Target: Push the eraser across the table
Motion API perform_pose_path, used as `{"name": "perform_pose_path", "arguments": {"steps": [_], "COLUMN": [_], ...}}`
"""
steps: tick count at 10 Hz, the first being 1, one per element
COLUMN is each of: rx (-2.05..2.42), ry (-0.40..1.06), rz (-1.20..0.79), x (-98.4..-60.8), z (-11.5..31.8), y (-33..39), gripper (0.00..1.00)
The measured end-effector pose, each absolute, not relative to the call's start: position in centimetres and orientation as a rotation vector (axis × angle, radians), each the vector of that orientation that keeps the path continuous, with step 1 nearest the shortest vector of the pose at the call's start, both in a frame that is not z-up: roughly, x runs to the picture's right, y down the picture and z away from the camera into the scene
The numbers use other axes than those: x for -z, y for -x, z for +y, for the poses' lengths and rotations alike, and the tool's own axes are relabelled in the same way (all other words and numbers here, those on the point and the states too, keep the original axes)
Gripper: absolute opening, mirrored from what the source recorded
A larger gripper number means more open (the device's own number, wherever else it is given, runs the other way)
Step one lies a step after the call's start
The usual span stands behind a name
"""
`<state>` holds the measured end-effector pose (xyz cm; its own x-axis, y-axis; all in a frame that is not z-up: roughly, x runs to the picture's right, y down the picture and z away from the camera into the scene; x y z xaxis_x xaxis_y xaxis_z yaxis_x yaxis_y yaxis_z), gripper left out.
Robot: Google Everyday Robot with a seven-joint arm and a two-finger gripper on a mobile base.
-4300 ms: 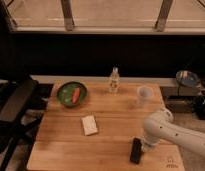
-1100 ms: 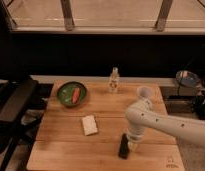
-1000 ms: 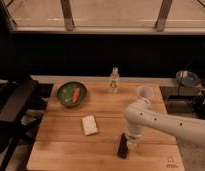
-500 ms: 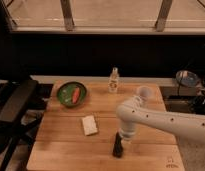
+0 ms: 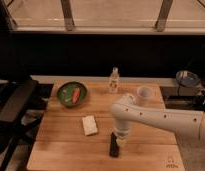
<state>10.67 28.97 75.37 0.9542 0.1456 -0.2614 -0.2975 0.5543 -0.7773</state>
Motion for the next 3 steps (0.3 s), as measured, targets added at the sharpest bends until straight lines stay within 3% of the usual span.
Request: {"name": "perform_pose_path", "arguments": {"steps": [3], "rx": [-0.223], "ry": [0.955], "rz": [0.168], "x": [-75.4], "z": [28.5], "y": [-8.9], "gripper": [0.0]}}
